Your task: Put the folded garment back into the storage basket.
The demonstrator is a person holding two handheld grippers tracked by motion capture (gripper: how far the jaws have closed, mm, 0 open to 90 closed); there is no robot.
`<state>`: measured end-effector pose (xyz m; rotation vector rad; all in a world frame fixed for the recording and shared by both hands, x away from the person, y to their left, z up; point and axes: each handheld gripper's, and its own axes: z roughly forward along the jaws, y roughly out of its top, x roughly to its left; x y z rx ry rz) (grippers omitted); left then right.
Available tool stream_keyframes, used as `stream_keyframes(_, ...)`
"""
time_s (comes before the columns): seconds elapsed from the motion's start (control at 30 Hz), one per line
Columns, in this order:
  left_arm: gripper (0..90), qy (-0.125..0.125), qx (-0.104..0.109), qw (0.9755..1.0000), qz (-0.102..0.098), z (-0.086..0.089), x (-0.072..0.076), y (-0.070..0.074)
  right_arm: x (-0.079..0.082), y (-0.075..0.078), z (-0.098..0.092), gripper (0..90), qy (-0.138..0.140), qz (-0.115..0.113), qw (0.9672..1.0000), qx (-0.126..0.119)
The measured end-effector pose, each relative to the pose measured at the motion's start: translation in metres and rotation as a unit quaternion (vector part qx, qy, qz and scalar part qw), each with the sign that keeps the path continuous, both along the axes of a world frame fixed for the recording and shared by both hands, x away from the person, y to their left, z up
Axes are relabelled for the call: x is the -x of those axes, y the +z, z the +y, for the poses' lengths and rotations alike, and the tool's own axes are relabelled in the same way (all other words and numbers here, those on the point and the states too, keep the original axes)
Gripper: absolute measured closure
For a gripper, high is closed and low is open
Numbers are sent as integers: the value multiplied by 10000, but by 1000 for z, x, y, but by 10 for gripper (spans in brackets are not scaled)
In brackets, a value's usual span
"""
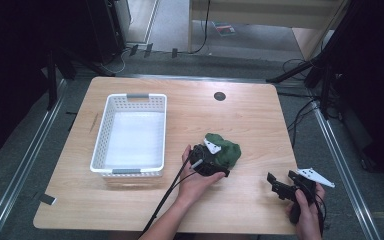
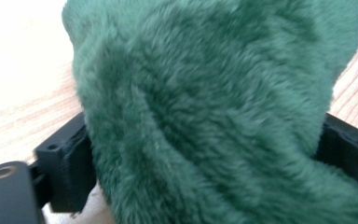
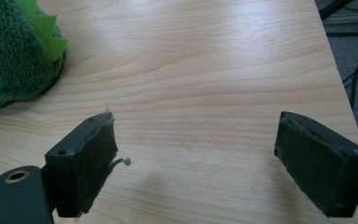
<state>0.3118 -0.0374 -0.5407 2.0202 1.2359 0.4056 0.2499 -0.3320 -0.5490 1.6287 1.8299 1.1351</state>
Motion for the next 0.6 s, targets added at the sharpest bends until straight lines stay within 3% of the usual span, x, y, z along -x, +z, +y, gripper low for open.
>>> stream_keyframes(0.13, 164, -10, -19, 10000, -47, 2, 1, 1, 0, 0, 0, 130, 8, 5, 10000, 23)
stream_keyframes(0.3, 333, -46, 64, 9999, -133, 7, 4, 5, 0, 0, 0, 131, 11, 7, 10000, 11)
stream_keyframes(0.4, 376, -61, 217, 9996, -144, 12, 4, 8, 0, 0, 0, 130, 13, 9, 10000, 7)
stream_keyframes(0.6, 412, -148, 320, 9992, -192, 17, 7, 16, 0, 0, 0, 130, 17, 9, 10000, 8)
